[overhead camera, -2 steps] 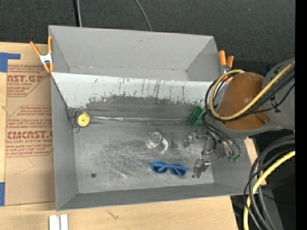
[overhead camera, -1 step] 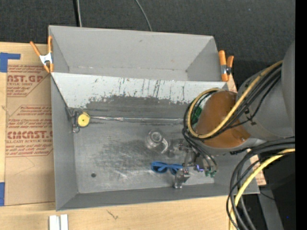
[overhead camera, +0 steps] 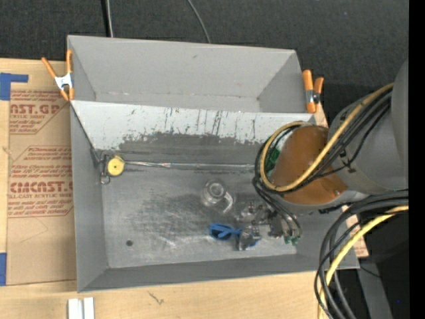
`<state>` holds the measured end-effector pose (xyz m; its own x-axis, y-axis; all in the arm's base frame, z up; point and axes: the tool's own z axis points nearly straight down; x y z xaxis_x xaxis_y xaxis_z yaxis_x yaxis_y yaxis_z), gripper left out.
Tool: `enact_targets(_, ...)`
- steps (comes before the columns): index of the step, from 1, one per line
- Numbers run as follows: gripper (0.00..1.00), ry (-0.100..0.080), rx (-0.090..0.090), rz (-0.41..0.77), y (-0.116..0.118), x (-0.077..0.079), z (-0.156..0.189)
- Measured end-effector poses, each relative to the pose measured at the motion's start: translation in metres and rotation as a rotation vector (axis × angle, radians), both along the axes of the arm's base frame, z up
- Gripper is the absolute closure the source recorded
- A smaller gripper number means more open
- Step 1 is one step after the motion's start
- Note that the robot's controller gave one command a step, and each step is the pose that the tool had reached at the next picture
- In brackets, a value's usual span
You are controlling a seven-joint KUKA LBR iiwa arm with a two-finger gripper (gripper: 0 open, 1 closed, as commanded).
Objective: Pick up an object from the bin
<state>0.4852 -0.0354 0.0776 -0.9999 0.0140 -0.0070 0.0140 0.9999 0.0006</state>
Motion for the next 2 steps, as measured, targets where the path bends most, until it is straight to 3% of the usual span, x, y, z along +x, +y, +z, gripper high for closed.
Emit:
enact_targets(1,1.0,-0.003,-0.003,0.102,-0.025,0.017,0.149)
enact_targets(2,1.0,-0.004,-0.004,0.311,-0.013,0.015,0.263)
